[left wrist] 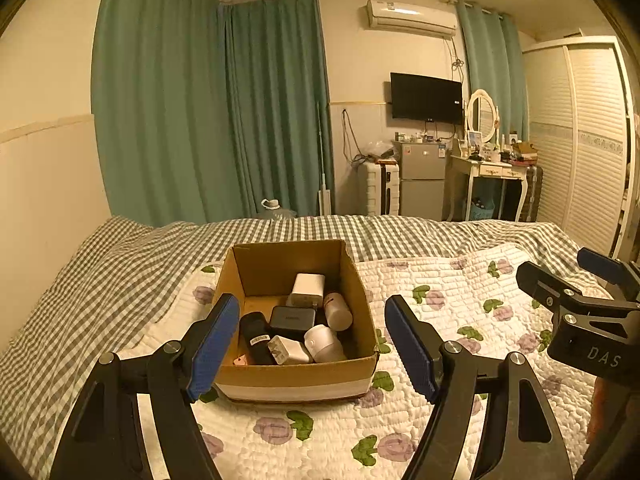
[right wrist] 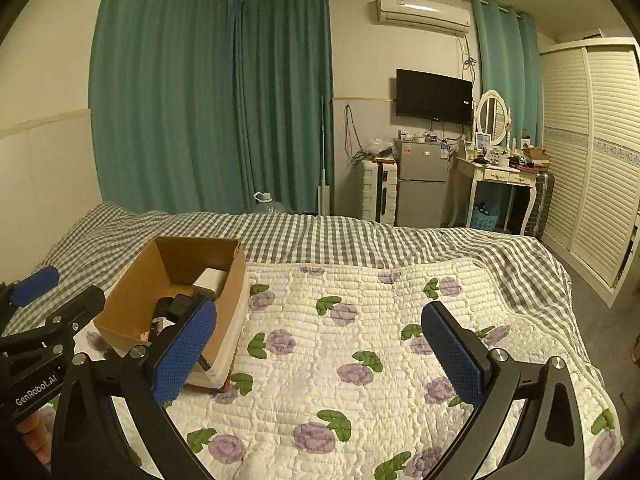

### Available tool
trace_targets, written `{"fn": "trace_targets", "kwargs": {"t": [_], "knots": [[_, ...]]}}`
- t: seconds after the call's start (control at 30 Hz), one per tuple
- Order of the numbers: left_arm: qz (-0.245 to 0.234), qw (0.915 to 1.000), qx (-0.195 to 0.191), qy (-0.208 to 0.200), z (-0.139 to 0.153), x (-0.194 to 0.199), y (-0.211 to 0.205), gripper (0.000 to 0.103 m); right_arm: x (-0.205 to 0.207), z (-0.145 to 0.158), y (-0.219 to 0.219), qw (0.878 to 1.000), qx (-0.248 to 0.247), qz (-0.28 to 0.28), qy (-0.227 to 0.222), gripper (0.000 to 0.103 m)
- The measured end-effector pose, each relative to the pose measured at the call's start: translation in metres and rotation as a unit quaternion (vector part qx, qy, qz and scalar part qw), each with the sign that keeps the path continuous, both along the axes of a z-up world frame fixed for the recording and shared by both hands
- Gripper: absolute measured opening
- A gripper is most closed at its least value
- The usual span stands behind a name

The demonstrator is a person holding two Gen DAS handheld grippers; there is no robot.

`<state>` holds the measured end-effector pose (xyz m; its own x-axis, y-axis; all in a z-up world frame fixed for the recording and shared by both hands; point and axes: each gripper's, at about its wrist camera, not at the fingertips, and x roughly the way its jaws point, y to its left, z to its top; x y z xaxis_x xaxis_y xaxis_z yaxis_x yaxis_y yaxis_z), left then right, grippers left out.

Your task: Organize rigid objects

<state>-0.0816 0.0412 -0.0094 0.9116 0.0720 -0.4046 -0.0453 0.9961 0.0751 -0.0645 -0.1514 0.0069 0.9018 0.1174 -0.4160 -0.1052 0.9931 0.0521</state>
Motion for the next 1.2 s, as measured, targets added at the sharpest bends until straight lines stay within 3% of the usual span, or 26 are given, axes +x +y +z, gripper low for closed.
{"fn": "trace_targets", "kwargs": {"t": [1.2], "knots": [[-0.003, 0.9999, -0.008, 0.007, -0.0024, 0.0013, 0.0038, 0.078, 0.0008, -0.0081, 0.0051, 1.000, -0.001, 0.006, 0.013, 0.103]]}}
